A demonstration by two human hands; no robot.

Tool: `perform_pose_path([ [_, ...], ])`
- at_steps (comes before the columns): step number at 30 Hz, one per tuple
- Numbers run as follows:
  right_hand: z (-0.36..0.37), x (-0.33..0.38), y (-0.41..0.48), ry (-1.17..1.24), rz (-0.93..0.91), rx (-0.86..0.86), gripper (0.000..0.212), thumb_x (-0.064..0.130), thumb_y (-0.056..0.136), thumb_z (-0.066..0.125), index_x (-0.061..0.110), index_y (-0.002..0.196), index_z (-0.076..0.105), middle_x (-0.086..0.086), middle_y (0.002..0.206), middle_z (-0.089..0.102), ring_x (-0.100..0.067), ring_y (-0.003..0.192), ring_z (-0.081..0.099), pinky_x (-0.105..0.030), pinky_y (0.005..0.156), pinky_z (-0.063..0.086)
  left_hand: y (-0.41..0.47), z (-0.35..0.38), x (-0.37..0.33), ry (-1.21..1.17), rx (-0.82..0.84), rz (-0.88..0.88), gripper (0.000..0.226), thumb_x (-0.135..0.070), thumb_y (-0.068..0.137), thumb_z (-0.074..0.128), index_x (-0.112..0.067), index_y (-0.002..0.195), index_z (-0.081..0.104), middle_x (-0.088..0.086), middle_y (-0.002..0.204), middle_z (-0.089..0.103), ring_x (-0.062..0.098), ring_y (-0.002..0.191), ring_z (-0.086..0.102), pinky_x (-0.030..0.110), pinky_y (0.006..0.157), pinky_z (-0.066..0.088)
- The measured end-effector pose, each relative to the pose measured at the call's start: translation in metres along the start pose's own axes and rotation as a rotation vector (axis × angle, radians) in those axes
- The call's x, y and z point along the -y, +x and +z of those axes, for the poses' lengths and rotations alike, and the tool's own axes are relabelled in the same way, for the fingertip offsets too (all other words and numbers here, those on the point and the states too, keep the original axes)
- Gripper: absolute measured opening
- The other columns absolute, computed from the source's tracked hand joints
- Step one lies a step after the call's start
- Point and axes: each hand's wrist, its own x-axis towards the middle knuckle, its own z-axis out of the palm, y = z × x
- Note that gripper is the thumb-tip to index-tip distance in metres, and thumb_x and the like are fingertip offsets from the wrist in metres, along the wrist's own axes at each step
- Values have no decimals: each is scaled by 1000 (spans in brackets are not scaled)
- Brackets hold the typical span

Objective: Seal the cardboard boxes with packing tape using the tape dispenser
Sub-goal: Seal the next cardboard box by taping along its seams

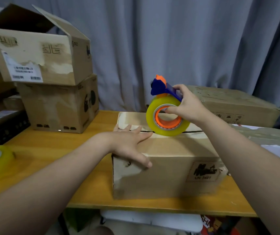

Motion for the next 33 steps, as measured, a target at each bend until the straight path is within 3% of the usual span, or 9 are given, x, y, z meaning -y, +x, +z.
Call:
perform_pose_path([
  [3,-14,0,-2,-10,-56,30,62,18,66,83,30,114,45,6,94,62,-22,86,63,-38,77,53,0,3,4,-10,-68,10,97,-85,69,42,-44,149,9,-8,160,1,22,147,-5,54,116,-6],
  [5,-20,3,-3,-48,-124,82,65,13,65,81,34,114,43,12,96,62,-20,86,64,-39,80,54,-3,4,8,-198,-253,37,80,-77,78,32,-33,145,33,-6,155,27,17,144,20,42,117,10],
  [8,-23,8,-5,-98,-163,178,69,11,66,81,36,116,40,13,104,61,-15,92,64,-36,85,53,-4,-14,5,-860,-608,-3,65,-61,92,19,-19,117,62,-2,124,61,10,116,53,28,103,35],
  [11,-22,10,-5,-109,-181,201,69,9,67,80,36,117,40,11,107,60,-11,93,62,-32,83,53,-5,-50,-3,-1384,-592,-31,71,-64,93,18,-11,112,61,10,110,67,22,102,64,38,92,51],
  [14,-21,10,-5,-122,-200,218,69,8,67,80,35,118,41,10,109,60,-10,96,61,-30,82,53,-7,-66,-12,-1356,-468,-17,71,-68,89,30,-8,108,62,11,98,71,22,89,68,32,78,56],
  [19,-20,7,-2,-145,-223,231,72,11,67,80,37,120,39,8,112,60,-12,98,61,-35,85,53,-3,-64,-10,-1472,-521,-19,40,-43,96,49,-5,92,62,5,68,62,13,60,57,21,58,50],
  [23,-23,6,5,-100,-217,313,86,14,70,82,43,135,33,7,118,59,-8,100,62,-29,83,54,-4,-66,-4,-1477,-545,-39,22,-17,98,50,0,99,63,5,66,65,10,56,56,17,52,50],
  [28,-25,10,13,-146,-237,421,90,19,75,81,49,141,28,14,122,53,-4,101,57,-20,76,52,-5,-64,9,-1298,-572,-172,15,-13,94,56,-5,91,69,5,64,70,8,55,65,17,53,54],
  [33,-19,31,19,-438,-351,367,85,49,76,72,64,139,17,3,118,55,-15,103,52,-36,89,47,-14,-70,23,-1217,-653,-242,18,-8,95,53,-1,86,67,3,56,64,5,45,52,13,44,46],
])
